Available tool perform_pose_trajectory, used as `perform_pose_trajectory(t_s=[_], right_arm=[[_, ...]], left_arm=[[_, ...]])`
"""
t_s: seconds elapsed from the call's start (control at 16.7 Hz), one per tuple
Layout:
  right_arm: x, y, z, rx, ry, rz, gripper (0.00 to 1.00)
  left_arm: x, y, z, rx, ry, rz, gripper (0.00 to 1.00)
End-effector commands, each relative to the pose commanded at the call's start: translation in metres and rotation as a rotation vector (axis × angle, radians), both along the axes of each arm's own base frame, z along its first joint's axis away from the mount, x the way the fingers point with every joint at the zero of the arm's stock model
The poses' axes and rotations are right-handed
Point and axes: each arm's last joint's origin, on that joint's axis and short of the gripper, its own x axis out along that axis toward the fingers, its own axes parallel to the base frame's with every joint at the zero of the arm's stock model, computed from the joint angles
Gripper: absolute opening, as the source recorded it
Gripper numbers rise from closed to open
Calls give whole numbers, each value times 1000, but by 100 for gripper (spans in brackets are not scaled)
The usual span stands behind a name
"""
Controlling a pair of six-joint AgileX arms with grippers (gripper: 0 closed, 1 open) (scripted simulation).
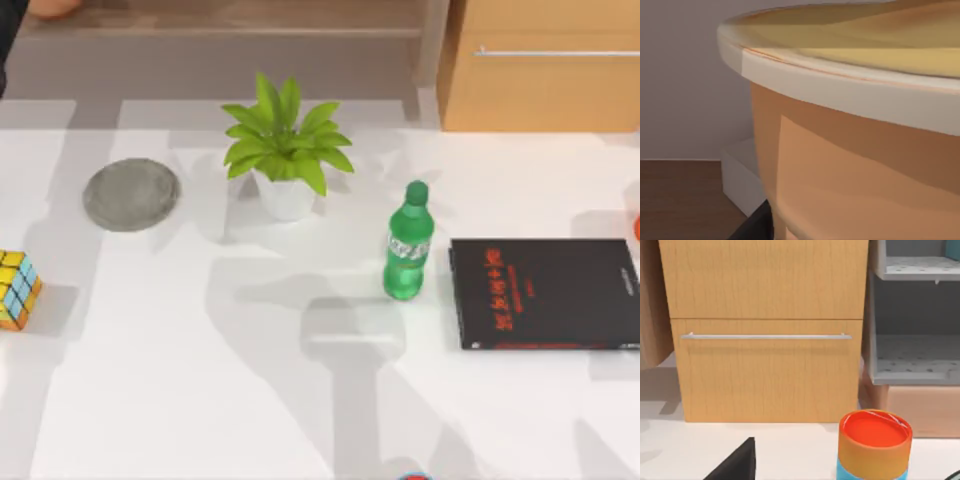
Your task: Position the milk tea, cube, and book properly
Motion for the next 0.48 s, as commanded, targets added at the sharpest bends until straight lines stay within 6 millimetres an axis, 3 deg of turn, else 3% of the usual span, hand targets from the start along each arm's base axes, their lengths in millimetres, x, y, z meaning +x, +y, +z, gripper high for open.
perform_pose_trajectory(t_s=[0.48], right_arm=[[0,0,0,0,0,0,100]], left_arm=[[0,0,0,0,0,0,10]])
